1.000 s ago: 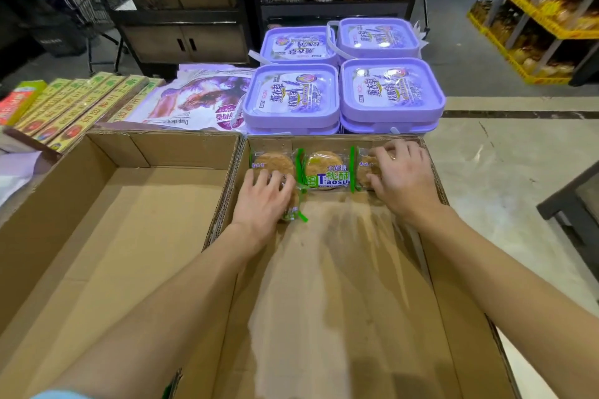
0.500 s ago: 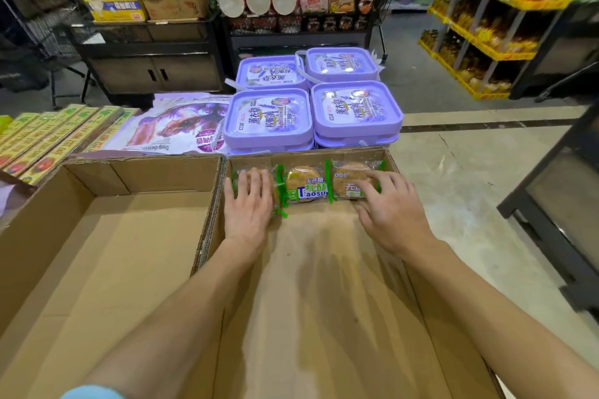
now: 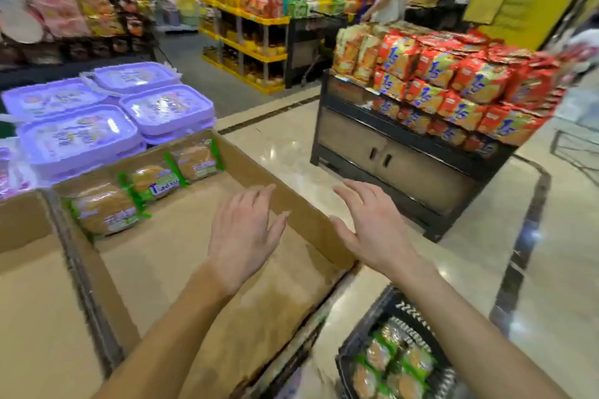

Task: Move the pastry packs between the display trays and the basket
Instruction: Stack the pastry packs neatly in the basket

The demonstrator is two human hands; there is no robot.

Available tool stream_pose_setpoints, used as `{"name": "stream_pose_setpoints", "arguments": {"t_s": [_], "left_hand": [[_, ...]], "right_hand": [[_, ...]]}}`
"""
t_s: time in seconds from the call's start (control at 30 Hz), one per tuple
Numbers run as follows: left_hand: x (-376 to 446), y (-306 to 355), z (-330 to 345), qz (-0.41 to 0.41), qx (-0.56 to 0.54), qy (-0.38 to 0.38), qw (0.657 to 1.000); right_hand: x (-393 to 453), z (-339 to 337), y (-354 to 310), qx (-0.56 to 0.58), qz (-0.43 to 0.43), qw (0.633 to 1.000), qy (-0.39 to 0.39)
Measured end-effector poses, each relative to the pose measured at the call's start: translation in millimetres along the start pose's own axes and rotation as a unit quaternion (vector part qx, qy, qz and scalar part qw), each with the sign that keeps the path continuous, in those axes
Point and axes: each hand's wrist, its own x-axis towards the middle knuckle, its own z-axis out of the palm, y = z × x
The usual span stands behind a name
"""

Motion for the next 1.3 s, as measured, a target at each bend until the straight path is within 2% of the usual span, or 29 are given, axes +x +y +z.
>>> {"name": "stream_pose_setpoints", "arguments": {"t_s": [0.2, 0.4, 0.5, 0.57, 0.7, 0.83, 1.03, 1.13, 1.3], "left_hand": [[-63, 163, 26, 0.104, -0.135, -0.102, 0.980], [-113, 322, 68, 0.237, -0.168, -0.179, 0.940], [-138, 402, 98, 0.275, -0.177, -0.190, 0.926], [-156, 449, 122, 0.273, -0.182, -0.207, 0.922], [-180, 503, 163, 0.262, -0.157, -0.261, 0.916], [-184, 508, 197, 0.176, -0.129, -0.300, 0.929], [-171, 488, 244, -0.034, -0.119, -0.254, 0.959], [-155, 481, 275, -0.119, -0.104, -0.238, 0.958], [-112, 488, 310, -0.226, -0.120, -0.213, 0.943]], "right_hand": [[-202, -66, 91, -0.032, 0.204, 0.978, 0.025], [-366, -96, 164, -0.029, 0.362, 0.930, 0.060], [-437, -104, 213, -0.018, 0.399, 0.915, 0.062], [-476, -109, 249, -0.002, 0.411, 0.910, 0.046], [-524, -111, 310, 0.038, 0.405, 0.913, 0.004], [-513, -89, 364, 0.078, 0.352, 0.931, -0.055], [-417, -36, 444, 0.147, 0.225, 0.956, -0.116], [-362, -13, 475, 0.155, 0.167, 0.962, -0.151], [-294, 18, 515, 0.136, 0.059, 0.956, -0.253]]}}
